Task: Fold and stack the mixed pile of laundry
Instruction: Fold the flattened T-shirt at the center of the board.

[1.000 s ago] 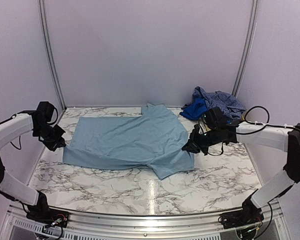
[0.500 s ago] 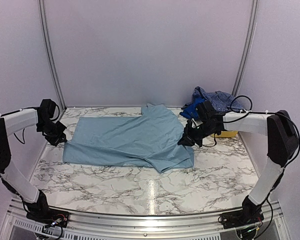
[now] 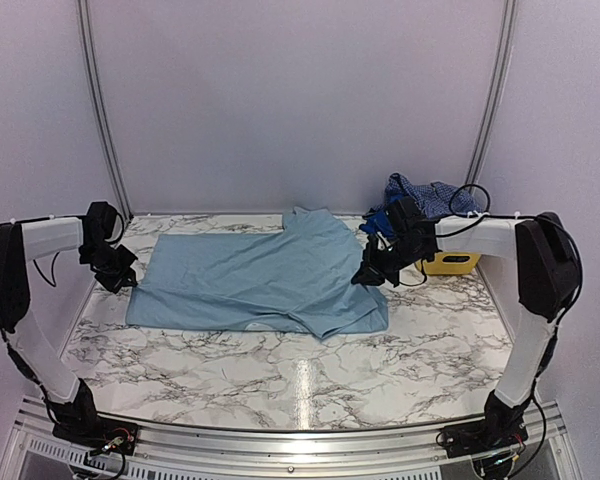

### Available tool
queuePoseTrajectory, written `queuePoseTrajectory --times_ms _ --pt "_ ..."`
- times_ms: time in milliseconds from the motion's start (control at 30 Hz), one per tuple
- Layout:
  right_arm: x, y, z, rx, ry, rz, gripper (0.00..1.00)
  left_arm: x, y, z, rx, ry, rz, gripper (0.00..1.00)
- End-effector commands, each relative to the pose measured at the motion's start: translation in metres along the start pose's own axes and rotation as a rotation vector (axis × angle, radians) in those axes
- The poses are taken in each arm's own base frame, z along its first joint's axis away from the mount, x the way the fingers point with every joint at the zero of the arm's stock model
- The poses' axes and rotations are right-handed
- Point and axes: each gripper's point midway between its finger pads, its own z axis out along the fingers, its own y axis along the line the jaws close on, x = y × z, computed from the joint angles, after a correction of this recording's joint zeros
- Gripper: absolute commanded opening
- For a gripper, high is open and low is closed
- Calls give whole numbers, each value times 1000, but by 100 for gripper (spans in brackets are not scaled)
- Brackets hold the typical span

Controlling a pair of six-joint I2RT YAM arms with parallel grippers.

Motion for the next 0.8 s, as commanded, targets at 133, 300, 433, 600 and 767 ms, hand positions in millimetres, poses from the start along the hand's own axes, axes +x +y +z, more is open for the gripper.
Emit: queuePoseTrajectory --times_ms 133,300,433,600,767 --pt "-20 6 -5 -17 -24 -24 0 -16 -13 3 26 -19 8 0" --pt "-28 15 -10 -32 -34 -32 0 -20 -12 0 34 -27 1 0" --pt "-33 18 -8 -30 -33 -42 0 -24 -13 1 37 -30 1 0" --pt "-35 12 1 -14 -20 -46 0 -26 -15 6 35 -20 4 0" --pt "-39 8 3 -8 -21 -45 0 -30 -19 9 38 -23 10 0"
